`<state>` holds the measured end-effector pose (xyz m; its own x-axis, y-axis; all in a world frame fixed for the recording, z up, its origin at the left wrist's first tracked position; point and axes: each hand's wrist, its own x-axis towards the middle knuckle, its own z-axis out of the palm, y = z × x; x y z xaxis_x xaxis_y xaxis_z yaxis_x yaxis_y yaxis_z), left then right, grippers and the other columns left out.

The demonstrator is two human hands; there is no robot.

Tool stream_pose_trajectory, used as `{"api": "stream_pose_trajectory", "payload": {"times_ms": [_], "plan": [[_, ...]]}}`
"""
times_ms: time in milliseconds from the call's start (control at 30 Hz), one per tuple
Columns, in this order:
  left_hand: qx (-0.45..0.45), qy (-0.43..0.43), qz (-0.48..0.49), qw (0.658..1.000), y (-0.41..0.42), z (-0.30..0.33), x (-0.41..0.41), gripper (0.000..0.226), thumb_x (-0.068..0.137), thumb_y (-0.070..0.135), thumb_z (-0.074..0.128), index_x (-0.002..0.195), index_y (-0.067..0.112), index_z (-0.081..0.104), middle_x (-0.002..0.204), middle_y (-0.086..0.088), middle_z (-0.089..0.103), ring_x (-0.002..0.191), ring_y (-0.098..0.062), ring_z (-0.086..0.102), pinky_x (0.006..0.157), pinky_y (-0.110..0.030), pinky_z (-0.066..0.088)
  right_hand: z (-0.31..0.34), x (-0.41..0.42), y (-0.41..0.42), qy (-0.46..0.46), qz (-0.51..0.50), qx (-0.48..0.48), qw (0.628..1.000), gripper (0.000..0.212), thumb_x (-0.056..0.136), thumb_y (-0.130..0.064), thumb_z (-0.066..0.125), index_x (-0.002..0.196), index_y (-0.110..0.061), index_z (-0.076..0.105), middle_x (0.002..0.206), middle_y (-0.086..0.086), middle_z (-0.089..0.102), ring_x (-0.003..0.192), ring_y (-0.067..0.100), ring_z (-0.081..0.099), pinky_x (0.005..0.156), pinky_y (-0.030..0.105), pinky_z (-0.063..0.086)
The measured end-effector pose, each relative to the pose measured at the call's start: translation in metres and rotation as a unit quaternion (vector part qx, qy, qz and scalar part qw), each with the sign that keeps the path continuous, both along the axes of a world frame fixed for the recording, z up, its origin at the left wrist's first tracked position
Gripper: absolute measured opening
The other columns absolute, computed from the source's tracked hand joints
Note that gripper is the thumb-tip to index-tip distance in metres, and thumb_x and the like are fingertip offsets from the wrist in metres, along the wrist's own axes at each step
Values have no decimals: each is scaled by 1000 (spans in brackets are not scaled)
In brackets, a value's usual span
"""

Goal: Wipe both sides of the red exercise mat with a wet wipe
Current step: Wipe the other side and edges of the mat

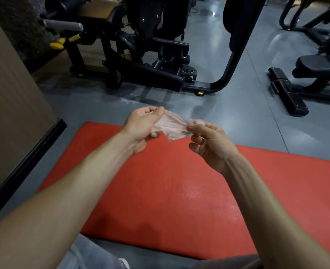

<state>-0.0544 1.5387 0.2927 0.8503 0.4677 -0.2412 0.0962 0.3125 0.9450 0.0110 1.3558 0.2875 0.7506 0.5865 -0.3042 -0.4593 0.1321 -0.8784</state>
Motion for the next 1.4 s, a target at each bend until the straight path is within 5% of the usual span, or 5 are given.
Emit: {"api": "stream_pose_trajectory", "payload": {"times_ms": [267, 700, 900, 1100, 1400], "plan": [[39, -32, -119, 992, -13, 20, -7, 15, 104, 23, 57, 102, 8, 59, 71, -1, 55, 39, -6, 38, 31, -16, 23, -5, -8, 7, 106, 54, 47, 992, 41, 87, -33, 73, 119, -8, 65, 116, 18, 62, 107, 31, 61, 88, 47, 58], [111, -18, 5, 994, 17, 23, -3, 17, 102, 25, 63, 86, 18, 60, 57, 7, 50, 35, -1, 36, 34, -11, 21, -14, -4, -9, 71, 11, 43, 996, 37, 90, 10, 42, 115, -3, 66, 93, 9, 61, 70, 14, 56, 68, 30, 59], [115, -30, -82, 990, 1, 23, -4, 18, 103, 26, 59, 89, 15, 60, 55, 7, 50, 33, -2, 35, 33, -11, 22, -13, -14, -3, 115, 63, 42, 990, 23, 94, -14, 58, 117, -13, 62, 102, 5, 64, 88, 22, 66, 90, 53, 56], [74, -40, -140, 987, -9, 25, -6, 17, 105, 24, 55, 97, 10, 57, 58, 0, 52, 34, -4, 35, 30, -15, 19, -23, -29, 11, 65, 57, -35, 996, 62, 74, -44, 80, 124, -13, 59, 114, 4, 66, 109, 26, 68, 94, 59, 54], [52, -6, -92, 994, -6, 17, -4, 17, 105, 21, 56, 91, 12, 56, 62, 0, 46, 37, -4, 33, 30, -14, 19, -30, -19, 18, 74, -40, 17, 996, 12, 98, -14, 62, 107, -6, 66, 91, 8, 70, 78, 18, 65, 78, 38, 63]]}}
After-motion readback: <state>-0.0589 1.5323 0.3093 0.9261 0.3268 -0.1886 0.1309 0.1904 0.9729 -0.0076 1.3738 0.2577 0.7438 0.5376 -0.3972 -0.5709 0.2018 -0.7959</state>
